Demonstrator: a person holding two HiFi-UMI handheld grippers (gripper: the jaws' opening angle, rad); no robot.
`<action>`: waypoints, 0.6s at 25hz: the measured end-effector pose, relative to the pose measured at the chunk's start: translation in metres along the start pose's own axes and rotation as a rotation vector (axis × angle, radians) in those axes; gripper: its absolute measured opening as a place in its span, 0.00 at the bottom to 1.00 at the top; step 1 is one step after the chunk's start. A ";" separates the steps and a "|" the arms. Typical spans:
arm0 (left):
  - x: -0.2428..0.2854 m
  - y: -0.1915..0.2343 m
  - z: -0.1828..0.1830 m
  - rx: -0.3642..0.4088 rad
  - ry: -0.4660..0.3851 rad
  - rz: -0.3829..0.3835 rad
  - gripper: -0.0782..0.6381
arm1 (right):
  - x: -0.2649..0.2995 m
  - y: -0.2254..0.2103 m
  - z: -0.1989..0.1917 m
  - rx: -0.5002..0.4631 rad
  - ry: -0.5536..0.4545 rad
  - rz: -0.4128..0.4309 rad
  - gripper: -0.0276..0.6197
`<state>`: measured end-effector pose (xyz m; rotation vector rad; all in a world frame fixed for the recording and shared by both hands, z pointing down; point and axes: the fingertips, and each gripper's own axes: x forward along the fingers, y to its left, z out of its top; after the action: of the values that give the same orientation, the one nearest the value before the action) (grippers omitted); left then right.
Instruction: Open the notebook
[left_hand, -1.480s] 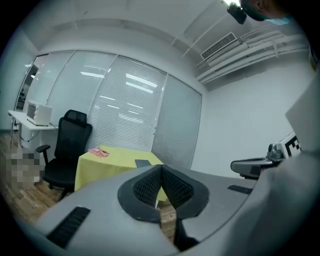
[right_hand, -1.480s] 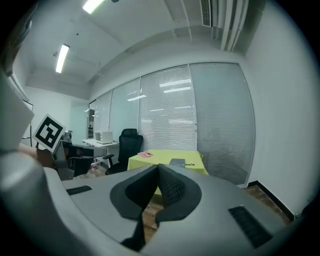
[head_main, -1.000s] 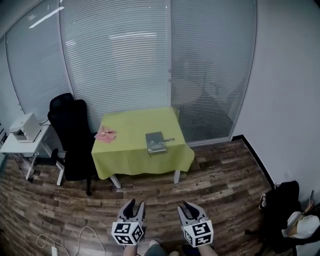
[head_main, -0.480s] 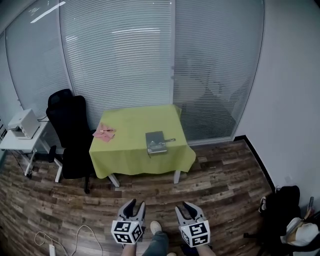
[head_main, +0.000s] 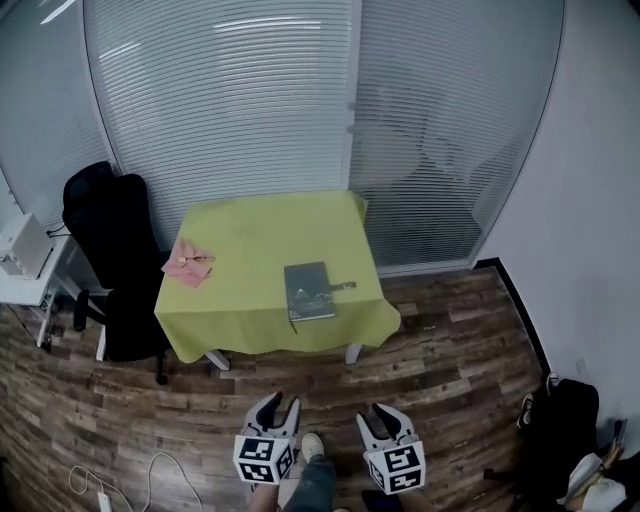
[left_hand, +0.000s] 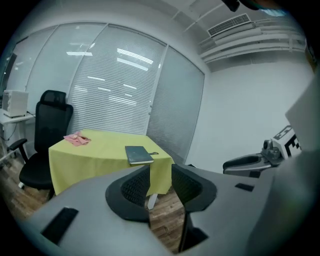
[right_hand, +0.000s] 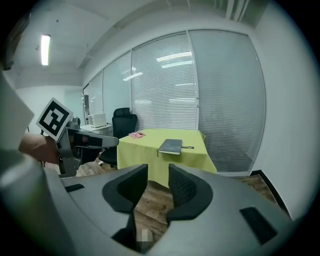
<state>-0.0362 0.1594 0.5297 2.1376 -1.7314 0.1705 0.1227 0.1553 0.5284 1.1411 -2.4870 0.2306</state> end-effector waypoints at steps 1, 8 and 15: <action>0.016 0.008 0.003 0.023 0.018 -0.006 0.32 | 0.015 -0.005 0.004 0.002 0.010 0.002 0.27; 0.115 0.061 0.031 0.117 0.092 -0.030 0.32 | 0.114 -0.043 0.034 0.010 0.067 0.002 0.26; 0.175 0.089 0.028 0.130 0.155 -0.066 0.32 | 0.177 -0.070 0.045 0.026 0.107 -0.017 0.26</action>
<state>-0.0848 -0.0260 0.5808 2.2052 -1.5992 0.4300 0.0586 -0.0265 0.5600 1.1297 -2.3860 0.3119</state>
